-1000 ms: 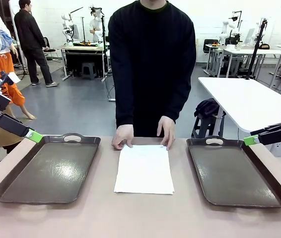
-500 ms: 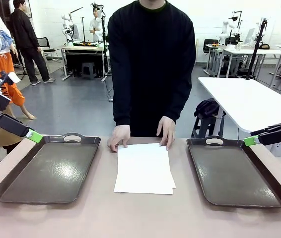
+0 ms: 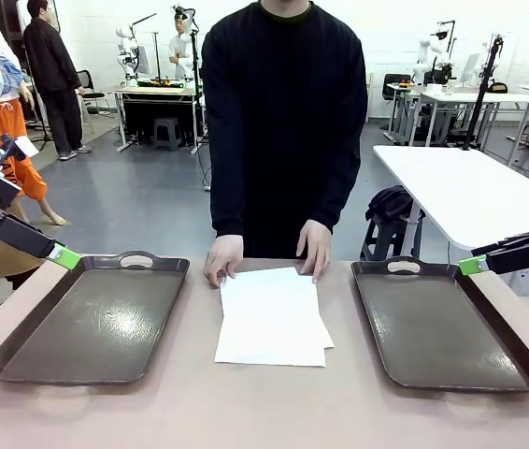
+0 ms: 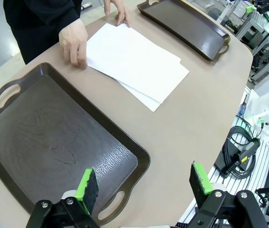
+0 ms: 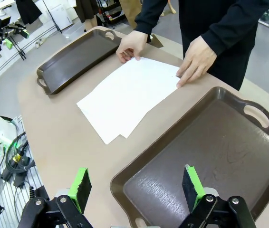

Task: Sort the A4 documents.
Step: Receive the A4 Paper.

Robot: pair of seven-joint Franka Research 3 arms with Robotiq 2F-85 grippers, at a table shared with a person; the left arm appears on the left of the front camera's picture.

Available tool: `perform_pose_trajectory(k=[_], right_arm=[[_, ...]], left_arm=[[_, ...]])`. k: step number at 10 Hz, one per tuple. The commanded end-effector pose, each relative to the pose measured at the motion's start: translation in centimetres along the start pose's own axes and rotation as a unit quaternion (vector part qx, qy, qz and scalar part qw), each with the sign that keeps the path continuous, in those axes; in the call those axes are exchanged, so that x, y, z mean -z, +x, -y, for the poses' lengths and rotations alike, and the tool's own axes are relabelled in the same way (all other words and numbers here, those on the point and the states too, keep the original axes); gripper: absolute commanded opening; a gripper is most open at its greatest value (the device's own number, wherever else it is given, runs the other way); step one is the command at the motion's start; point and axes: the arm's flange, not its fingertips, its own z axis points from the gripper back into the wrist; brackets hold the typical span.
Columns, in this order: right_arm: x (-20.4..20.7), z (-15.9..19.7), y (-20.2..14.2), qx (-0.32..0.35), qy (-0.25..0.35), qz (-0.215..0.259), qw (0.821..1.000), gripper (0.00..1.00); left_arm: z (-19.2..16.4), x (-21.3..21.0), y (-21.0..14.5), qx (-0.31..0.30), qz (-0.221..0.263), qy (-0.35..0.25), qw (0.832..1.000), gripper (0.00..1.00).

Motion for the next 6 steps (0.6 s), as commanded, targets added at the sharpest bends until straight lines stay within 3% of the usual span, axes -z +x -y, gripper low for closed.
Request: perform_pose_trajectory(k=[1,6], right_arm=[[0.3,0.5,0.19,-0.009,0.007,0.013,1.0,1.0],[0.3,0.5,0.19,-0.009,0.007,0.013,1.0,1.0]], left_arm=[[-0.37,0.04,-0.06,0.007,0.005,-0.008,1.0,1.0],[-0.37,0.04,-0.06,0.007,0.005,-0.008,1.0,1.0]])
